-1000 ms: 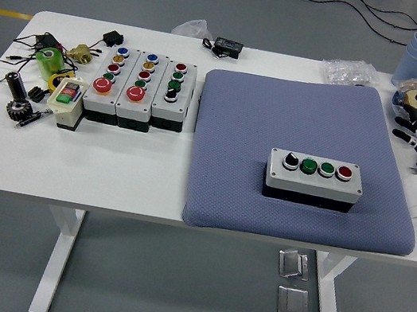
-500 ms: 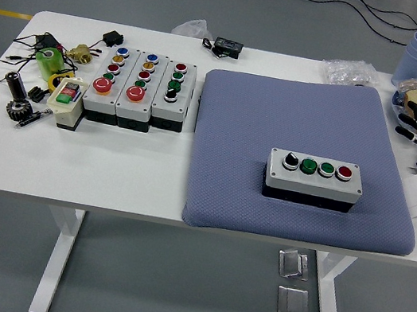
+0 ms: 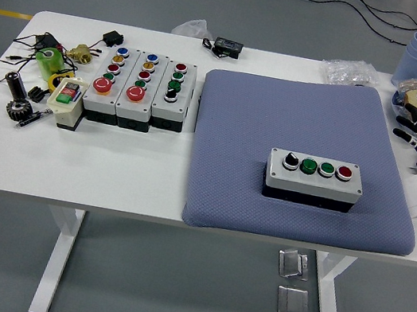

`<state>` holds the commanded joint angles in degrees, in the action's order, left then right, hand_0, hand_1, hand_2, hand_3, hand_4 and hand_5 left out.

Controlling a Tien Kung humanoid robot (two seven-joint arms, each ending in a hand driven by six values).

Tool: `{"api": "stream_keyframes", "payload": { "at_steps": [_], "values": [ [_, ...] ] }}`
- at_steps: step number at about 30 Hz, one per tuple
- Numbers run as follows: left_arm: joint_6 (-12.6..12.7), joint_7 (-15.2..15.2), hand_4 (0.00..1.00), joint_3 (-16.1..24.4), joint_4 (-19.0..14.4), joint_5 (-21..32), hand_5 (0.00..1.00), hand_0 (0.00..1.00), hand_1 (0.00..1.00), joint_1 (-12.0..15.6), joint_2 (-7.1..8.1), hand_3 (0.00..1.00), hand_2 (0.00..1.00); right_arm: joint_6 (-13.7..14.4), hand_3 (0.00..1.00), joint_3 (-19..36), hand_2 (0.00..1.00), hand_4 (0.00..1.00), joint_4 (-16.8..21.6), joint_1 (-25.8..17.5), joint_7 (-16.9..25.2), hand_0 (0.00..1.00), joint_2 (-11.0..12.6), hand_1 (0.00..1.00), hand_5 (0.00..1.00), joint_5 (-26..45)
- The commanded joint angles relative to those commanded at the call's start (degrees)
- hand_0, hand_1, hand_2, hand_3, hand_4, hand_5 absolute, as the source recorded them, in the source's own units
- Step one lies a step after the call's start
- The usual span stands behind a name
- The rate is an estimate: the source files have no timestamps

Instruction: Pick up the button,place it on the desk,press the button,press the button

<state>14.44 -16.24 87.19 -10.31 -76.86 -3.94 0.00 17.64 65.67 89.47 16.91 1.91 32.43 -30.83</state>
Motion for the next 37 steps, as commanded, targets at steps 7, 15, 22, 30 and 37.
{"api": "stream_keyframes", "payload": {
  "at_steps": [7, 15, 22, 30, 37],
  "values": [
    [0.0, 0.0, 0.249, 0.1, 0.0, -0.3, 0.508, 0.529, 0.419, 0.2, 0.00, 0.433, 0.417, -0.5, 0.817, -0.1, 0.802, 0.666, 0.2, -0.1, 0.5, 0.773, 0.0, 0.736, 0.334, 0.5],
    [0.0, 0.1, 0.249, 0.1, 0.0, 0.2, 0.508, 0.529, 0.419, -0.1, 0.00, 0.433, 0.417, -1.3, 0.813, 0.6, 0.801, 0.669, 0.5, 0.1, 1.1, 0.767, -0.1, 0.735, 0.332, 1.0],
    [0.1, 0.3, 0.250, -0.4, 0.0, 1.5, 0.508, 0.529, 0.420, -0.7, 0.00, 0.433, 0.417, -1.9, 0.813, 1.0, 0.801, 0.672, 0.7, 0.1, 1.4, 0.762, -0.1, 0.733, 0.335, 1.3],
    [0.2, 0.2, 0.248, 0.1, 0.0, 1.0, 0.507, 0.529, 0.419, -1.7, 0.00, 0.432, 0.417, -2.3, 0.812, 1.8, 0.798, 0.674, 0.6, 1.2, 1.4, 0.761, 0.3, 0.731, 0.334, 1.2],
    [0.1, 0.4, 0.248, -0.1, 0.0, 1.8, 0.507, 0.529, 0.419, -1.5, 0.00, 0.432, 0.417, -3.0, 0.812, 2.3, 0.800, 0.675, 1.0, 0.7, 0.9, 0.761, 0.1, 0.731, 0.336, 0.8]
  ]
}}
